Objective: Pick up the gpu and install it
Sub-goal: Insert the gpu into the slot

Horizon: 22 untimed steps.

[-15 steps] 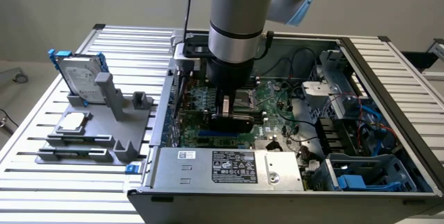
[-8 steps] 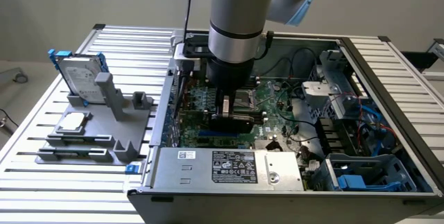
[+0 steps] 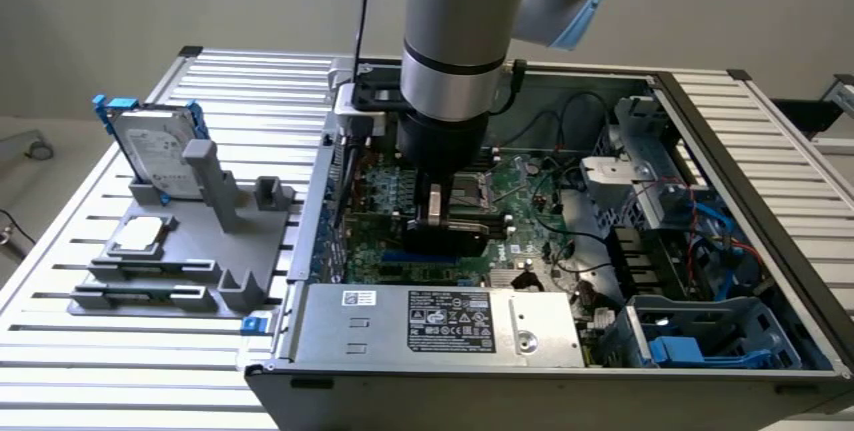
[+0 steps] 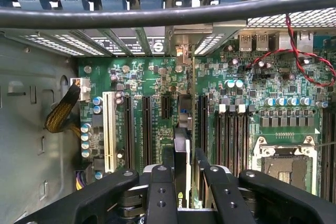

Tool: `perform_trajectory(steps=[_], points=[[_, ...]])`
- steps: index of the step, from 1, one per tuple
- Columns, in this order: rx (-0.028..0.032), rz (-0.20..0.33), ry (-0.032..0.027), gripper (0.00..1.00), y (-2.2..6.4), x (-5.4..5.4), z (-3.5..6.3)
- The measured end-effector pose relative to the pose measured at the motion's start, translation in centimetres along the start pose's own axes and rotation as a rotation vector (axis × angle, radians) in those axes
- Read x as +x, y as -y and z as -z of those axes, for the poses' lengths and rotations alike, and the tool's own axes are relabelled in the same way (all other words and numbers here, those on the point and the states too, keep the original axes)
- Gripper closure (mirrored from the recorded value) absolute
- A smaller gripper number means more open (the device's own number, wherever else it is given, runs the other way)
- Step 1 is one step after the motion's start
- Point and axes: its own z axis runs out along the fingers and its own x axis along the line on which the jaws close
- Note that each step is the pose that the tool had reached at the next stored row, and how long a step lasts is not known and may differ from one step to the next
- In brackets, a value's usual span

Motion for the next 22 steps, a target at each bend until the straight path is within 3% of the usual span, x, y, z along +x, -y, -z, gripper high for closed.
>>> perform_trajectory(steps=[6,22], points=[[0.0043,0.000,0.0000,0.74,-0.24,0.01,-0.02],[0.0076,-0.001,-0.0001,0.74,-0.30,0.02,-0.46]])
